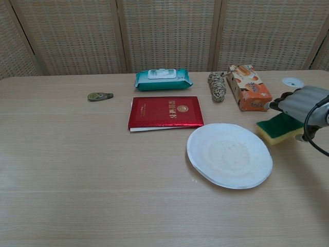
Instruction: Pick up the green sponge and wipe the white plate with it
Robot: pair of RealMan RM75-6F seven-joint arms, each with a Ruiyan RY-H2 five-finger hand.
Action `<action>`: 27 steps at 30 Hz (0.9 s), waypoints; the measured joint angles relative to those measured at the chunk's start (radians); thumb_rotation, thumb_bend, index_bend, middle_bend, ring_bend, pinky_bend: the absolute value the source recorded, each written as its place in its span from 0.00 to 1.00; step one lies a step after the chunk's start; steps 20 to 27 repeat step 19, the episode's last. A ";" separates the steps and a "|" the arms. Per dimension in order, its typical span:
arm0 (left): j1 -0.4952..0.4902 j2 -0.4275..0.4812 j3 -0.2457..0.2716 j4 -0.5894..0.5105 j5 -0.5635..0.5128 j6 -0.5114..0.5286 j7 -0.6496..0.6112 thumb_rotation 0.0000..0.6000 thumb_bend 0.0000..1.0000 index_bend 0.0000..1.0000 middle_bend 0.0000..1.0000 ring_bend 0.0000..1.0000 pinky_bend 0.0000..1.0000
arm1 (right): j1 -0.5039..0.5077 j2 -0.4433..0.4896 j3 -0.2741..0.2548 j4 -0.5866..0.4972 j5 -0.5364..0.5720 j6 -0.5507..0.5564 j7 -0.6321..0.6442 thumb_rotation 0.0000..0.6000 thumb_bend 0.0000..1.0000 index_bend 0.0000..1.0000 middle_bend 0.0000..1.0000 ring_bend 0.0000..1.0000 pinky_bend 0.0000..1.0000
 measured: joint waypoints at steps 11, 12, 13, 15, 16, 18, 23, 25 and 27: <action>0.002 0.020 -0.003 -0.002 0.006 0.004 -0.041 1.00 0.00 0.00 0.00 0.00 0.00 | -0.069 0.149 0.006 -0.314 -0.025 0.130 0.054 1.00 0.14 0.00 0.00 0.00 0.02; 0.003 0.022 -0.004 -0.001 0.009 0.008 -0.047 1.00 0.00 0.00 0.00 0.00 0.00 | -0.090 0.181 0.000 -0.365 -0.046 0.162 0.082 1.00 0.11 0.00 0.00 0.00 0.02; 0.005 0.023 -0.005 0.000 0.010 0.013 -0.052 1.00 0.00 0.00 0.00 0.00 0.00 | -0.107 0.203 -0.007 -0.399 -0.067 0.188 0.107 1.00 0.06 0.00 0.00 0.00 0.01; 0.008 0.024 -0.007 0.005 0.015 0.022 -0.061 1.00 0.00 0.00 0.00 0.00 0.00 | -0.149 0.244 -0.029 -0.452 -0.132 0.249 0.170 1.00 0.01 0.00 0.00 0.00 0.00; 0.009 0.024 -0.008 0.007 0.018 0.026 -0.065 1.00 0.00 0.00 0.00 0.00 0.00 | -0.169 0.260 -0.041 -0.464 -0.164 0.275 0.199 1.00 0.00 0.00 0.00 0.00 0.00; 0.012 0.023 -0.009 0.013 0.028 0.038 -0.075 1.00 0.00 0.00 0.00 0.00 0.00 | -0.214 0.291 -0.071 -0.480 -0.236 0.338 0.269 1.00 0.00 0.00 0.00 0.00 0.00; 0.013 0.022 -0.010 0.017 0.034 0.045 -0.080 1.00 0.00 0.00 0.00 0.00 0.00 | -0.232 0.301 -0.084 -0.483 -0.261 0.364 0.302 1.00 0.00 0.00 0.00 0.00 0.00; 0.013 0.022 -0.010 0.017 0.034 0.045 -0.080 1.00 0.00 0.00 0.00 0.00 0.00 | -0.232 0.301 -0.084 -0.483 -0.261 0.364 0.302 1.00 0.00 0.00 0.00 0.00 0.00; 0.013 0.022 -0.010 0.017 0.034 0.045 -0.080 1.00 0.00 0.00 0.00 0.00 0.00 | -0.232 0.301 -0.084 -0.483 -0.261 0.364 0.302 1.00 0.00 0.00 0.00 0.00 0.00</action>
